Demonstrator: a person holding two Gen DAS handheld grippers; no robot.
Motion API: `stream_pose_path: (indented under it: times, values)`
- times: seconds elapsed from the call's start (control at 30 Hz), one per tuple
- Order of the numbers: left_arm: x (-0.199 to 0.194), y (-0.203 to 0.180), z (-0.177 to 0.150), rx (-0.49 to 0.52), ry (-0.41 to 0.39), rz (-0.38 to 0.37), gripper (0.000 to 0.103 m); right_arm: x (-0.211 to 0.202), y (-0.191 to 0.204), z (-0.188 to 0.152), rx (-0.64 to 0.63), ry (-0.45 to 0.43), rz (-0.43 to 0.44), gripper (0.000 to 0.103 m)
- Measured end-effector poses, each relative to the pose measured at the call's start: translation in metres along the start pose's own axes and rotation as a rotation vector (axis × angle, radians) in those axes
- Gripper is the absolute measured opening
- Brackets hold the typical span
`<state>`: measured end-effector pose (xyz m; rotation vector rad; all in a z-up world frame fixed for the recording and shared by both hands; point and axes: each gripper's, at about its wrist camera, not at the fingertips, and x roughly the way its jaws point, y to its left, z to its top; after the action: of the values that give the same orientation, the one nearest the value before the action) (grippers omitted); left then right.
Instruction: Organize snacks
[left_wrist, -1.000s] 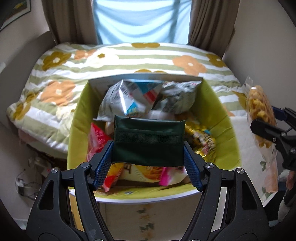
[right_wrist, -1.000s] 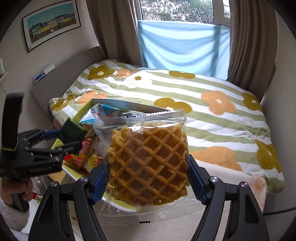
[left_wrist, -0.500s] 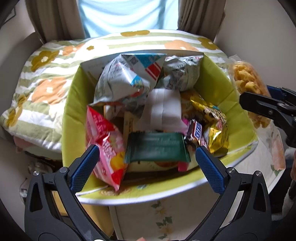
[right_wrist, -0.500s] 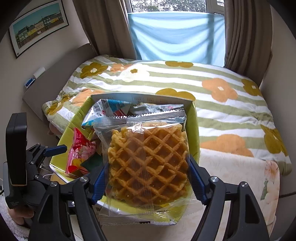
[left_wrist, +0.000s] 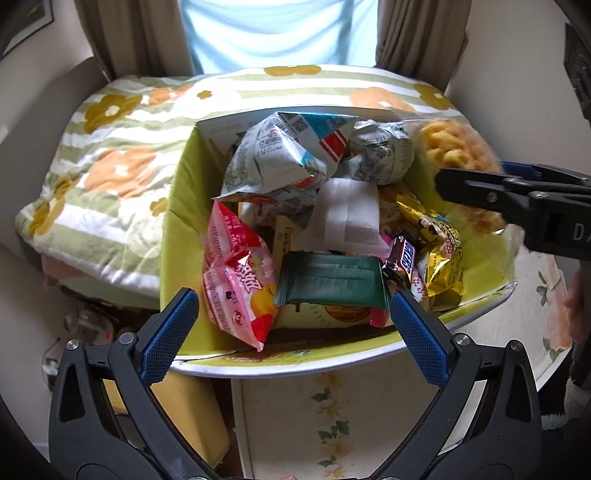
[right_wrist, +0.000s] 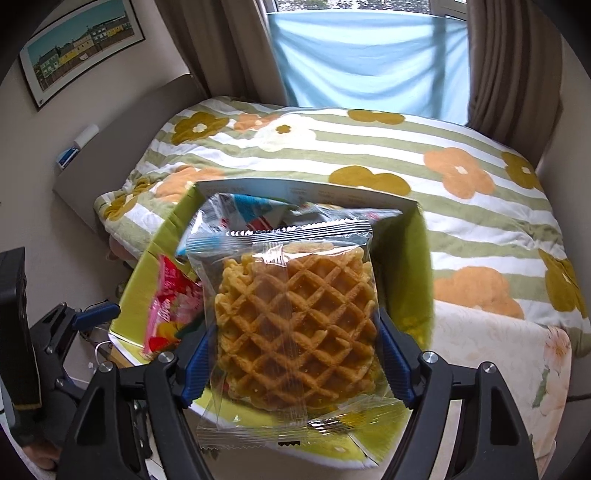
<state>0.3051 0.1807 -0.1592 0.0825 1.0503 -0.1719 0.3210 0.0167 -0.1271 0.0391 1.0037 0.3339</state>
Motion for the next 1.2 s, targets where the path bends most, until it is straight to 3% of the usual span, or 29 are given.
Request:
stream_pose_path:
  times: [0.03,0.1,0.13,0.27,0.47,0.7,0.9,1.2]
  values:
    - [-0.001,0.001,0.0,-0.009,-0.001,-0.004,0.103,0.003,0.003,0.002,-0.007,0.005,0.011,0.08]
    - [0.0,0.003,-0.002,-0.022,0.005,-0.009,0.103,0.003,0.007,0.002,-0.022,-0.009,0.009,0.101]
    - [0.0,0.003,-0.003,-0.024,0.008,-0.007,0.103,0.0,0.009,0.002,-0.03,-0.032,-0.003,0.102]
    - [0.001,0.003,-0.007,-0.022,0.017,0.004,0.103,-0.001,0.007,-0.004,-0.019,-0.032,-0.055,0.102]
    - [-0.004,0.0,-0.008,-0.015,0.008,-0.01,0.103,-0.001,-0.005,-0.012,0.032,-0.004,-0.05,0.102]
    - [-0.026,-0.004,-0.002,0.0,-0.041,-0.033,0.103,-0.024,-0.001,-0.015,0.025,-0.048,-0.089,0.102]
    - [-0.074,-0.017,0.006,0.023,-0.162,-0.016,0.103,-0.071,-0.004,-0.02,0.039,-0.144,-0.148,0.102]
    - [-0.164,-0.05,-0.008,0.005,-0.365,0.032,0.103,-0.177,-0.013,-0.046,0.075,-0.329,-0.246,0.102]
